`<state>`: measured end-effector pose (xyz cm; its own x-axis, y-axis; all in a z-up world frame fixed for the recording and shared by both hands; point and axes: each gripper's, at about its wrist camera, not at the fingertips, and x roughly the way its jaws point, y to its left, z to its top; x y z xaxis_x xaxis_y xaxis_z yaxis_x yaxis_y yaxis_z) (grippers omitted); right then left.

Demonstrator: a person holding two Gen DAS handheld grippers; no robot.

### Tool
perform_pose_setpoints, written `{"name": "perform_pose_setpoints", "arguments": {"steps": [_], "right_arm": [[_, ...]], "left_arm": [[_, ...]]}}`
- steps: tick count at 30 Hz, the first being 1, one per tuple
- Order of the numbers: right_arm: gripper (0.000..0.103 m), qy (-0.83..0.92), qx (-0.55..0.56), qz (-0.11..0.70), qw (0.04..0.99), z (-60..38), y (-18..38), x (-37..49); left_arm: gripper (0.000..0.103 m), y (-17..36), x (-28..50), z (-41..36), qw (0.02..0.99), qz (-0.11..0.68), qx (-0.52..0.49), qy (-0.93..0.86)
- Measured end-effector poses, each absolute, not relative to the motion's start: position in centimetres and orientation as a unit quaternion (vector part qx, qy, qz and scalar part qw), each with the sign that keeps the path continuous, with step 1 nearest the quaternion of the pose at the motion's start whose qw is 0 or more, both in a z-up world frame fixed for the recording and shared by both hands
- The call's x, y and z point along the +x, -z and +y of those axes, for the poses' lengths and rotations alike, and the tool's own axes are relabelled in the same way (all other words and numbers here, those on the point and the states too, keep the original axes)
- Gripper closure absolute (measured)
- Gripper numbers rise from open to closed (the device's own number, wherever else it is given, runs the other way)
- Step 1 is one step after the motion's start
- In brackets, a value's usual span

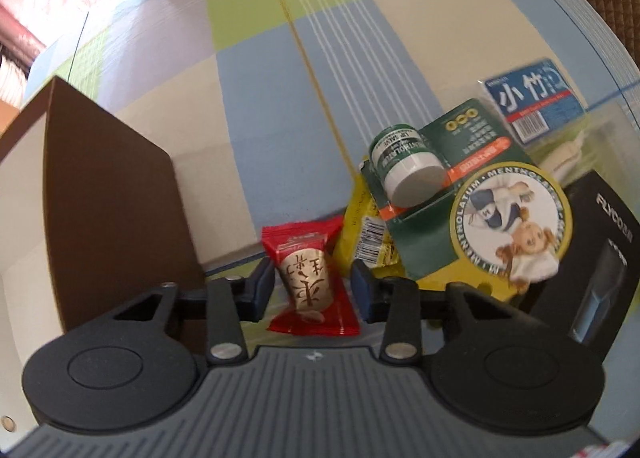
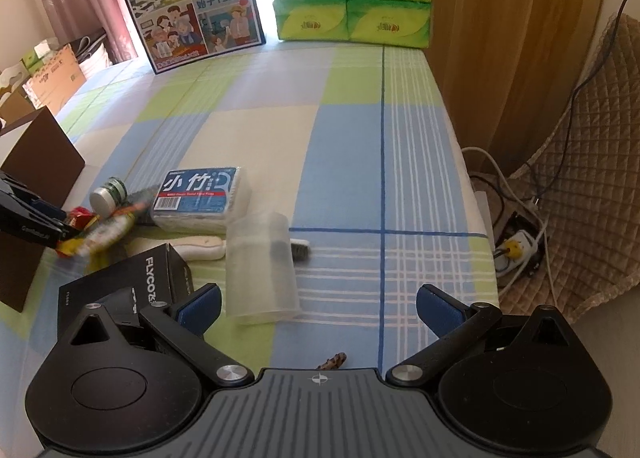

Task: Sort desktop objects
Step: 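Grasp the red snack packet with the left tool, then grasp the clear plastic cup with the right tool, then carry the snack packet and cup over the brown box with both tools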

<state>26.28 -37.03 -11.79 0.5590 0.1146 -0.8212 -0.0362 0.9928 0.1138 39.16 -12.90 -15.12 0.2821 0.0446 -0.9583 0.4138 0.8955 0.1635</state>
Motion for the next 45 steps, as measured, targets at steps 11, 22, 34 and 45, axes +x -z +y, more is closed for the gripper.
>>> {"name": "perform_pose_setpoints", "arguments": {"steps": [11, 22, 34, 45], "right_arm": [[0.006, -0.076, 0.017, 0.466, 0.882, -35.3, 12.6, 27.6], [0.032, -0.110, -0.012, 0.487, 0.866, -33.4, 14.5, 30.1], [0.055, -0.106, -0.040, 0.501, 0.858, -32.4, 15.4, 29.9], [0.055, -0.115, -0.034, 0.437, 0.891, -30.3, 8.7, 27.1]], "left_arm": [[0.083, 11.4, 37.2, -12.3, 0.824, 0.524, 0.190, 0.099], [0.083, 4.4, 33.1, -8.9, 0.877, 0.459, 0.097, 0.103], [0.083, 0.9, 27.6, -4.4, 0.899, 0.429, 0.043, 0.080], [0.083, -1.2, 24.5, 1.5, 0.915, 0.400, 0.016, 0.043]]}}
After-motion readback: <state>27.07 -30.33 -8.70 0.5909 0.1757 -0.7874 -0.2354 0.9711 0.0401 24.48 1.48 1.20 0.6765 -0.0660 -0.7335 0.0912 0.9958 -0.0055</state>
